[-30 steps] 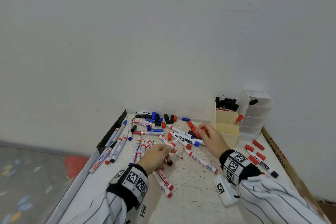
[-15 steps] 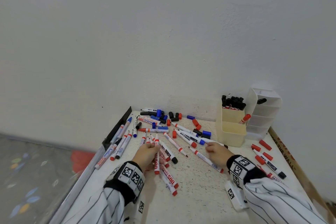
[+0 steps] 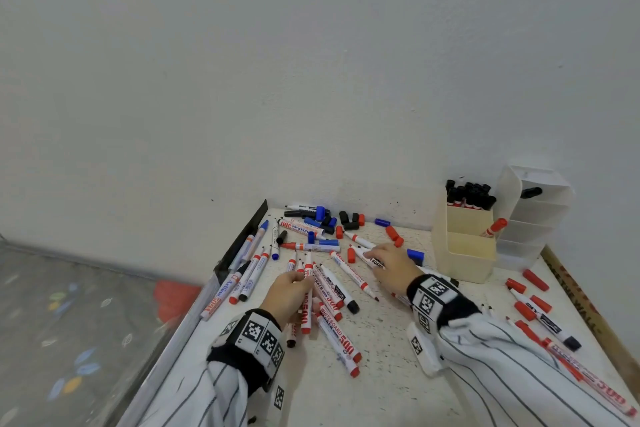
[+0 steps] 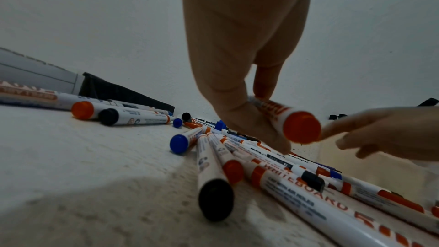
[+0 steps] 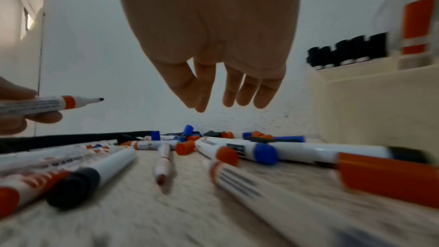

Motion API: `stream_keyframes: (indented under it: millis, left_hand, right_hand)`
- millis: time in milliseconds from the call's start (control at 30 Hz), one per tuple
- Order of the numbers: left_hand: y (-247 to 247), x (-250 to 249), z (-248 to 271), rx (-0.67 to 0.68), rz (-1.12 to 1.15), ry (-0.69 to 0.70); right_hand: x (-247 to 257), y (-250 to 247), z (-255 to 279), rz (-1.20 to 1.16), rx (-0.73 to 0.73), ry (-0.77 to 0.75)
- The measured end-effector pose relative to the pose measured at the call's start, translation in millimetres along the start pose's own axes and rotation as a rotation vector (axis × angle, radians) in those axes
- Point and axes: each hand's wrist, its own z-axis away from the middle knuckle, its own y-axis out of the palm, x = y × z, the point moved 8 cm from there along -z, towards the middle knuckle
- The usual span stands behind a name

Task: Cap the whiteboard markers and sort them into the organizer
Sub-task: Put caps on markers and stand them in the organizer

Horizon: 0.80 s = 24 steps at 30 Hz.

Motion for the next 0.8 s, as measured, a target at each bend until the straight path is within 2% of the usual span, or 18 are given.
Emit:
stream_keyframes:
  millis: [67,167,367,500,567,633,700,800]
  left_hand:
    - [-3,1,0,0.008,-0.014,0.002]
    - [-10,3,-1,0.01,-0.034,0.001]
    - [-17,2,1,0.02,-0.013,0.01]
    - [-19,2,0,-0.01,-0.078,0.048]
    - [-20,3,-4,-0.047,-0.166,0.091]
    - [-18,1,-4,-0.055,-0.222,0.144]
    - [-14,-1,-3,-0.053,-0.253,0.191]
    - [-7,-7,3,-0.049,-0.311,0.236]
  right_hand:
    - [21,19,-15,-0.04,0.139,-0.024]
    - [35,40,-33,0.022,0.21,0.003]
    - [28,40,-46,0.176,0.136,0.208]
    - [26,40,-47,0.137,0.099,0.197]
    - [23,31,-46,0.058,0.019,0.198]
    - [25,14,-42,-0.056,-0.118,0.158]
    - [34,-4,-33,-0.156,-0.183,0.055]
    - [52,-16,-19,-0.244,-0.071,-0.11]
